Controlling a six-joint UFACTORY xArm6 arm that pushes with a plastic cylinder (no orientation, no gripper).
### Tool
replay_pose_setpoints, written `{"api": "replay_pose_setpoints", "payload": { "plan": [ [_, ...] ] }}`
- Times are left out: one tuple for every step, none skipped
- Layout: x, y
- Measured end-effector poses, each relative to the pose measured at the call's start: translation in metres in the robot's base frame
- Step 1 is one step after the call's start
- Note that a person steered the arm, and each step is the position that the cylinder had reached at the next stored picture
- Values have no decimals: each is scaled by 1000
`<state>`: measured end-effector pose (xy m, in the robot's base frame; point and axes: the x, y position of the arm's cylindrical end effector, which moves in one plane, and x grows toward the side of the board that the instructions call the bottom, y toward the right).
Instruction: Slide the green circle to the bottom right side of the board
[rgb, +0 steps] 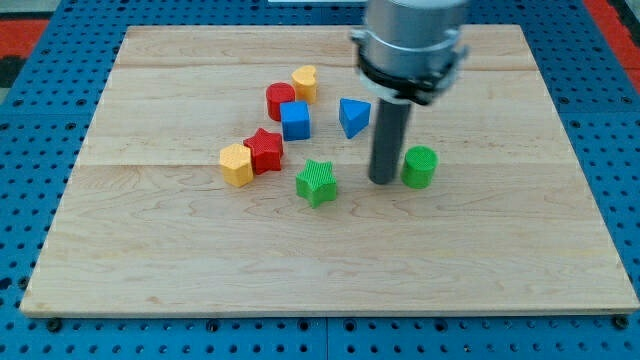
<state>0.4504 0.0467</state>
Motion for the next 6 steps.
{"api": "replay_pose_setpoints", "payload": {
  "plan": [
    [-21,49],
    [29,75],
    [29,78],
    [5,79],
    [41,113],
    [54,112]
  ]
}}
